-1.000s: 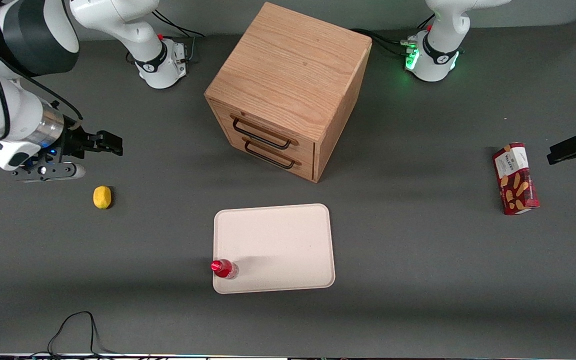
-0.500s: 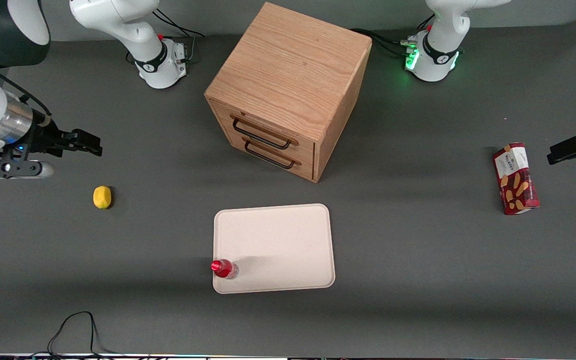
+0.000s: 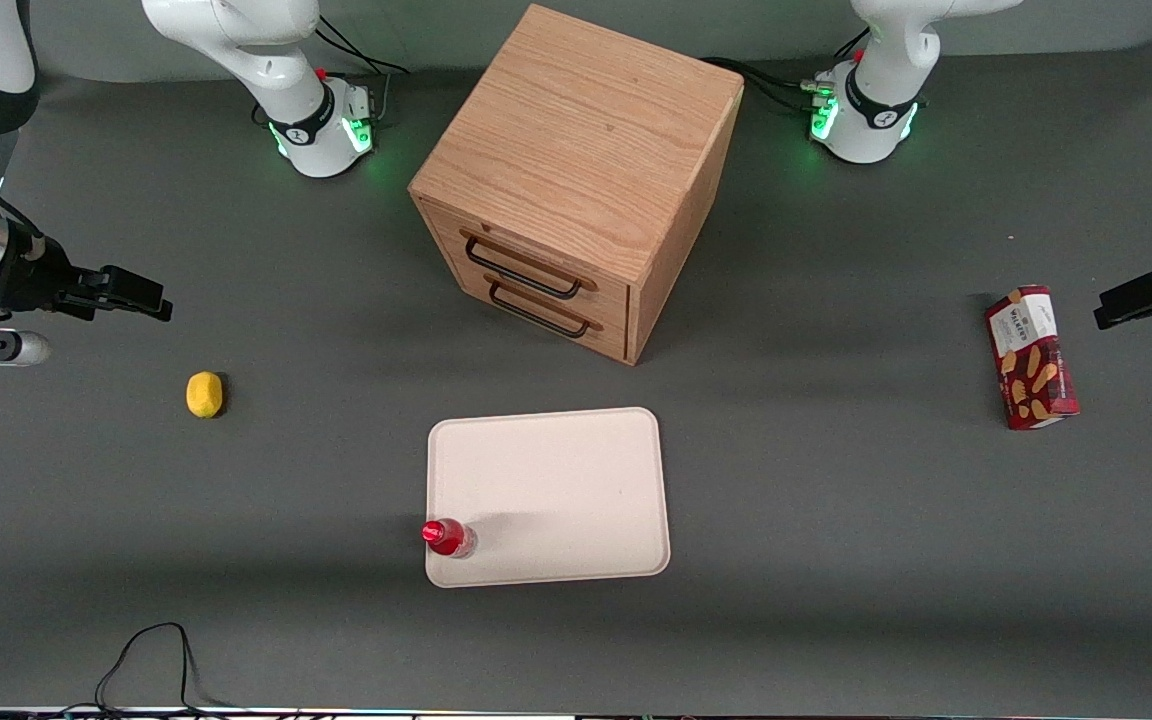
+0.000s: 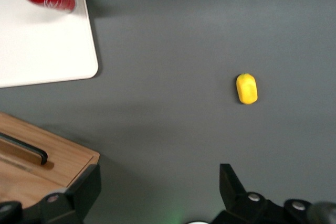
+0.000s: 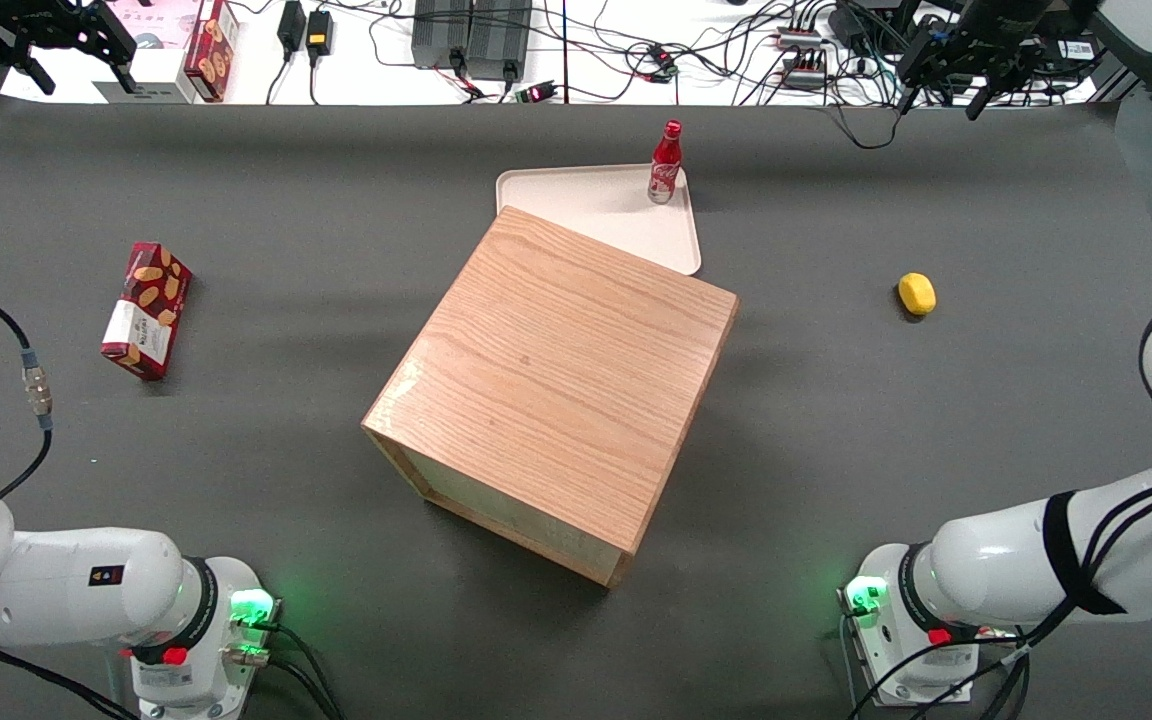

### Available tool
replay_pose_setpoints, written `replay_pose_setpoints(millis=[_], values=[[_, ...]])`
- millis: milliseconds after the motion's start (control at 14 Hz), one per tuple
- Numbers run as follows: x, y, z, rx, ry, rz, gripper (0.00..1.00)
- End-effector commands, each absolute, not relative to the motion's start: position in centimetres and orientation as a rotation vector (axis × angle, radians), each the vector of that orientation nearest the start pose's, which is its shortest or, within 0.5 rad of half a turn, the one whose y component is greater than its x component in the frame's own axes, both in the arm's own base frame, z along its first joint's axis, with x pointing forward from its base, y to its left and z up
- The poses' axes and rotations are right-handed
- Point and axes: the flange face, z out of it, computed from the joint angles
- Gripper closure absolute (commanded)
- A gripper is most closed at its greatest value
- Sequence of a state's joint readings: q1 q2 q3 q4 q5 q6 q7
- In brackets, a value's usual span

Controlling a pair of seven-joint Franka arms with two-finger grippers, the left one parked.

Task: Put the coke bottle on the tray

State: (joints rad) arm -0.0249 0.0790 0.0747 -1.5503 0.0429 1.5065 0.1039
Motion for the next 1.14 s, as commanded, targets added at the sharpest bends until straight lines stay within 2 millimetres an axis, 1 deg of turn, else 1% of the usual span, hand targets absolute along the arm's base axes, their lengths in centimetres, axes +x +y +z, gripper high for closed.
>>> replay_pose_setpoints(millis=[0, 71, 143, 214, 286, 429, 643, 1071], values=[[57.0, 3.7, 58.9, -3.136, -0.088, 0.224, 0.0], [56.7, 3.3, 58.9, -3.131, -0.148, 0.233, 0.0], [56.4, 3.0, 58.9, -3.127, -0.139, 0.271, 0.0], [56.2, 3.4, 59.0, -3.125, -0.147, 0.278, 0.0], [56.2, 3.2, 59.0, -3.126, -0.137, 0.28, 0.0], [56.2, 1.9, 59.4, -3.097, -0.089, 0.269, 0.0], [56.2, 1.0, 59.6, -3.095, -0.066, 0.261, 0.0], [56.3, 0.9, 59.6, -3.092, -0.061, 0.26, 0.0]])
